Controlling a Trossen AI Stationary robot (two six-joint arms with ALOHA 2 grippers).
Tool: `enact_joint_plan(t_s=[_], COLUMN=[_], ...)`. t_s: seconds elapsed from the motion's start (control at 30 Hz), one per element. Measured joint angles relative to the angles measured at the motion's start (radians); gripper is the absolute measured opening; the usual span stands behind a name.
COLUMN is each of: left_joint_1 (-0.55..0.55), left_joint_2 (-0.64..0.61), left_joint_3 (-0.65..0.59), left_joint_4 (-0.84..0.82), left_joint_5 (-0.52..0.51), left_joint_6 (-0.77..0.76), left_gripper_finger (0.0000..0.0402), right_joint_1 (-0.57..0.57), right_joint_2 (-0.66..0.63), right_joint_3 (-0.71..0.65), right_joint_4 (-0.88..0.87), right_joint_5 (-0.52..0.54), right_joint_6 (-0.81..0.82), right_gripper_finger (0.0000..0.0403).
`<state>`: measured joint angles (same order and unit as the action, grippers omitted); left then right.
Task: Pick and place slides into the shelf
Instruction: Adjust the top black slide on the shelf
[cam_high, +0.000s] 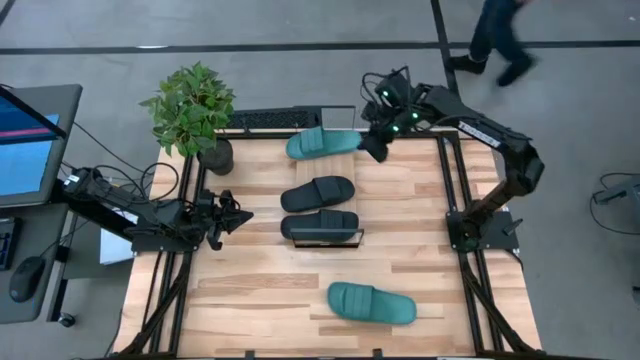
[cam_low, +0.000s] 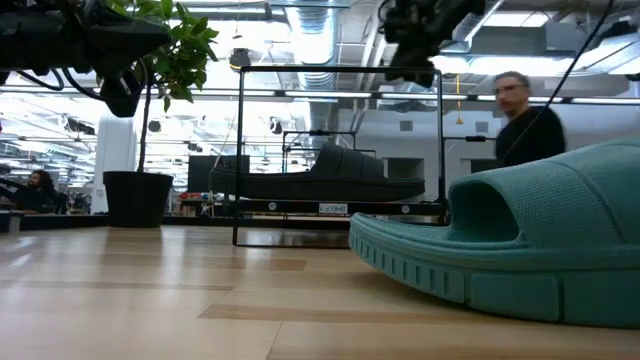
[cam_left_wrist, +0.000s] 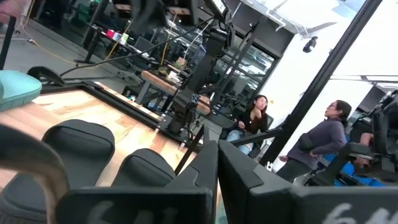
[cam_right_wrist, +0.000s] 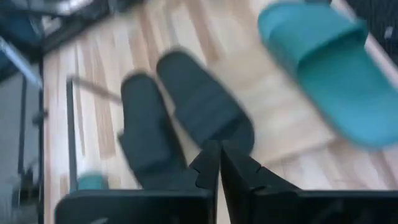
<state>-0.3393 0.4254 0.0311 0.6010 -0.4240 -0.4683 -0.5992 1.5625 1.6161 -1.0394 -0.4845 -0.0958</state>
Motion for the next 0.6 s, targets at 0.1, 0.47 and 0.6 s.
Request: enact_joint_plan(t_s=[0.1, 0.47, 0.6], left_joint_1=[0.0, 0.0, 0.0], left_joint_2=[0.0, 0.0, 0.0], left_joint_3=[0.0, 0.0, 0.0], left_joint_4=[0.0, 0.0, 0.001], left_joint_5=[0.0, 0.0, 0.0], left_joint_6=[0.004, 0.037, 0.041], left_gripper_finger=[0.0, 0.0, 0.0], right_joint_1=[0.032, 0.208, 0.283], right_joint_2=[-0.039, -0.297, -0.391], right_joint_3=[-0.005, -0.29, -0.467], right_joint_4=[-0.108, -0.147, 0.018], right_joint_5=[0.043, 0.104, 0.174], right_joint_6=[-0.034, 0.091, 0.22], right_gripper_finger=[0.0003, 0.0, 0.0])
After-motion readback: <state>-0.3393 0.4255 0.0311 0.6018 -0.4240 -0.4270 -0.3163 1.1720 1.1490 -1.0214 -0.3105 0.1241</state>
